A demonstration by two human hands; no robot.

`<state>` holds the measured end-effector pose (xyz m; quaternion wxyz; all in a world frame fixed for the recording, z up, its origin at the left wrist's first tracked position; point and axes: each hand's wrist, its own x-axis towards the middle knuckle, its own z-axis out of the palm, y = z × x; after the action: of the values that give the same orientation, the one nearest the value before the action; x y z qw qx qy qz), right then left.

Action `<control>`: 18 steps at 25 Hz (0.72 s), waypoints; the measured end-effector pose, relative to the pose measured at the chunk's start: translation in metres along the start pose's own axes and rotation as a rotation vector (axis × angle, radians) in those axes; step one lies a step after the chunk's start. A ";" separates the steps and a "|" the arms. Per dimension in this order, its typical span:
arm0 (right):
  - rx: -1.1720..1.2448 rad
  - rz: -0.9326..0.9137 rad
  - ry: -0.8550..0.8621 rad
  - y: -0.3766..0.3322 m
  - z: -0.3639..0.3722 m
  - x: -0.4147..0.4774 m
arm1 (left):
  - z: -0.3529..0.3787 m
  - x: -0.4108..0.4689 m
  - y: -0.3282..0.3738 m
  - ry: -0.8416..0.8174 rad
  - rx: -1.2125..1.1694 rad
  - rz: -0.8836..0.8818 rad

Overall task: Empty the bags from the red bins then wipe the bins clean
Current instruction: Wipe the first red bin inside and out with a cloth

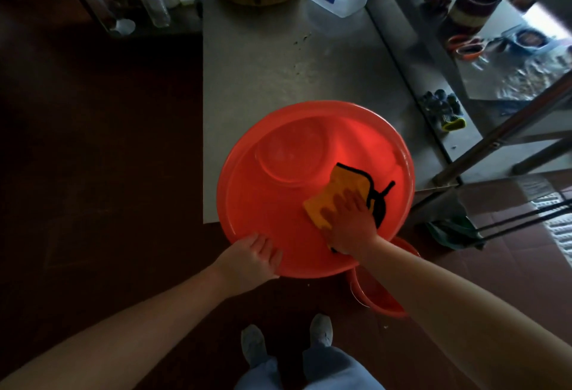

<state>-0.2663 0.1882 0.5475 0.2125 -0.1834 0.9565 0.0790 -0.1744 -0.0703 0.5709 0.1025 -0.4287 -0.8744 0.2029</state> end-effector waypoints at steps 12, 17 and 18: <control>0.290 0.000 -0.232 -0.067 -0.016 -0.052 | -0.001 0.001 -0.007 -0.008 -0.041 -0.003; 0.225 0.023 -0.187 -0.064 -0.030 -0.066 | -0.001 0.007 -0.010 0.004 -0.087 -0.063; 0.224 0.029 -0.190 -0.066 -0.031 -0.059 | 0.000 0.007 -0.011 0.021 -0.091 -0.063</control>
<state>-0.2026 0.1396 0.5959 0.3200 -0.1364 0.9375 -0.0082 -0.1867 -0.0712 0.5755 0.0985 -0.4072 -0.8947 0.1551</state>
